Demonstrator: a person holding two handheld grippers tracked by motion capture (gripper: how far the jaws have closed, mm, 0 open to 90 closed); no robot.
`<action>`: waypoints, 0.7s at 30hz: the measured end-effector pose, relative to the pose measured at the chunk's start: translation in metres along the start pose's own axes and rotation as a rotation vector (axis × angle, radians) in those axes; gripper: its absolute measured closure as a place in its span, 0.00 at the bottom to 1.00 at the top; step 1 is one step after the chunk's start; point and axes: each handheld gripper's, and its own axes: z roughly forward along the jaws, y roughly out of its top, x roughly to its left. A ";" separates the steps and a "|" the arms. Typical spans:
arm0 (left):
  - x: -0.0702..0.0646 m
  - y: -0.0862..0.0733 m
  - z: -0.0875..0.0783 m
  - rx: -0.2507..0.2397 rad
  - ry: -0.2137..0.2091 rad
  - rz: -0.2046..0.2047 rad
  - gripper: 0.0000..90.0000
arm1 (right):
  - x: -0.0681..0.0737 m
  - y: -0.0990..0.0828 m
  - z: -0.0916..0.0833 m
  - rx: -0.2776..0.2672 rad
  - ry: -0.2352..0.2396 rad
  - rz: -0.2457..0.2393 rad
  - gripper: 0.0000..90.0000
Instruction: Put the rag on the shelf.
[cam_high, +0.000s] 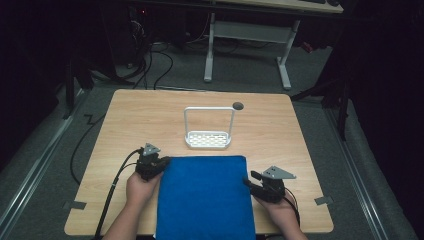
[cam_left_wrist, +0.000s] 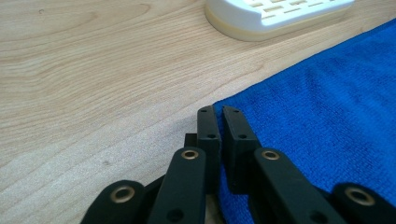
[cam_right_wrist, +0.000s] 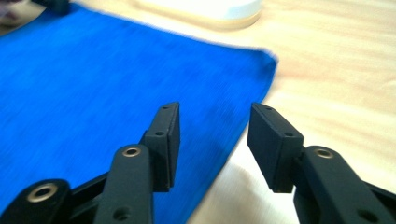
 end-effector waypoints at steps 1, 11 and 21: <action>0.001 0.000 0.000 0.000 -0.003 -0.003 0.96 | -0.002 0.004 0.004 -0.002 -0.015 0.008 0.59; 0.002 0.000 0.000 0.000 -0.013 -0.011 0.96 | -0.028 0.041 0.060 0.113 -0.099 0.047 0.68; 0.002 0.000 0.000 0.002 -0.016 -0.014 0.96 | -0.018 0.038 0.066 0.124 -0.113 0.005 0.98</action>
